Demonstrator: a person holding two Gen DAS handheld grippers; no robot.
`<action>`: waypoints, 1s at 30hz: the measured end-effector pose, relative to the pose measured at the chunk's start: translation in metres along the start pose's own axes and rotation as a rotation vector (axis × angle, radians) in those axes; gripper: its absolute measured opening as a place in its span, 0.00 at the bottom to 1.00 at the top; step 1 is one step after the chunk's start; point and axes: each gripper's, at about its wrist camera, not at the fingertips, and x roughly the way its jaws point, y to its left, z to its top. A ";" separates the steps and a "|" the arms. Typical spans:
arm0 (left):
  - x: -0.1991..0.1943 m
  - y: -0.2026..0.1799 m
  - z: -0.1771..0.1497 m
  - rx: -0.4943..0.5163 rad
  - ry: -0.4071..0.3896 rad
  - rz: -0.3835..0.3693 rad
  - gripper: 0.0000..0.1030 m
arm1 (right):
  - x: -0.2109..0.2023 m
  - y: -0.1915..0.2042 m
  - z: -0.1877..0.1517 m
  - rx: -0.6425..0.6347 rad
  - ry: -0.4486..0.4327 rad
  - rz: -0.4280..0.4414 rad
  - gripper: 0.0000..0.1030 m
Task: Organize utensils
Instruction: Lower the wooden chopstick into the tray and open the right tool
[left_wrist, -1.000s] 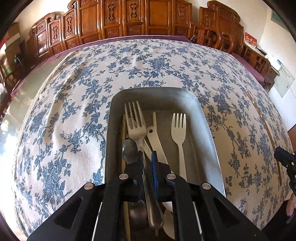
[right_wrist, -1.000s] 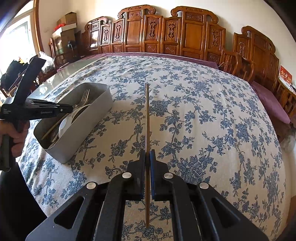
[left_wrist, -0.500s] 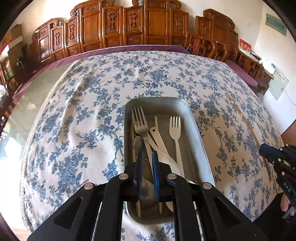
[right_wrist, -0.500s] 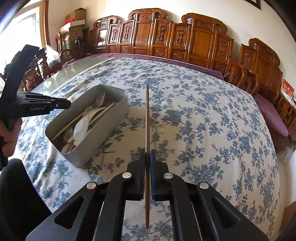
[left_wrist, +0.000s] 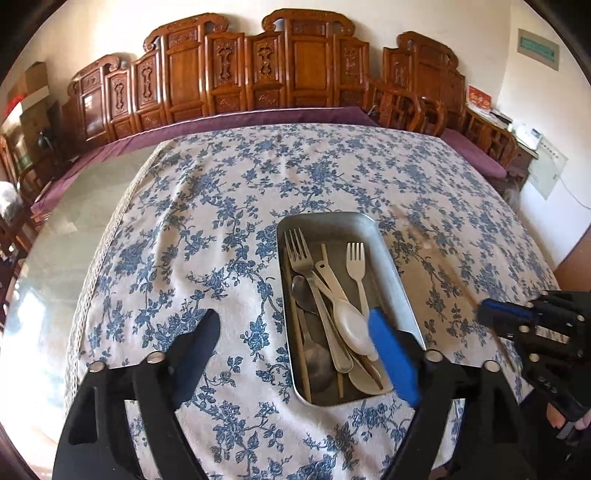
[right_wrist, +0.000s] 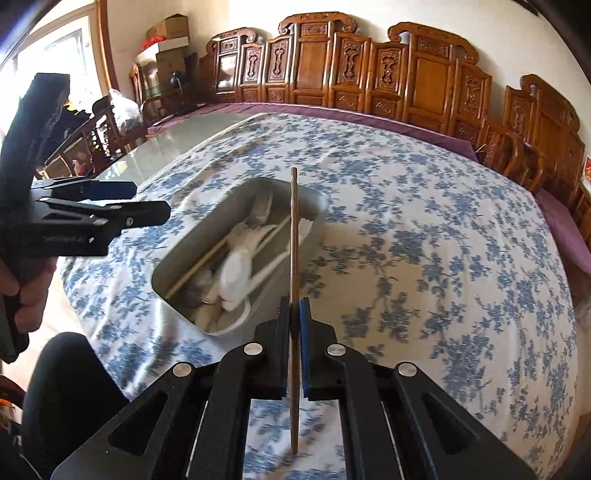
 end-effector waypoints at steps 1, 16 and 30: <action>-0.001 0.001 0.000 0.000 -0.001 -0.002 0.79 | 0.003 0.004 0.002 0.000 0.005 0.002 0.06; -0.025 0.037 -0.003 -0.015 -0.032 0.024 0.82 | 0.054 0.022 0.041 0.217 0.086 0.093 0.06; -0.035 0.057 -0.017 -0.054 -0.052 0.027 0.82 | 0.104 0.013 0.042 0.310 0.178 0.023 0.06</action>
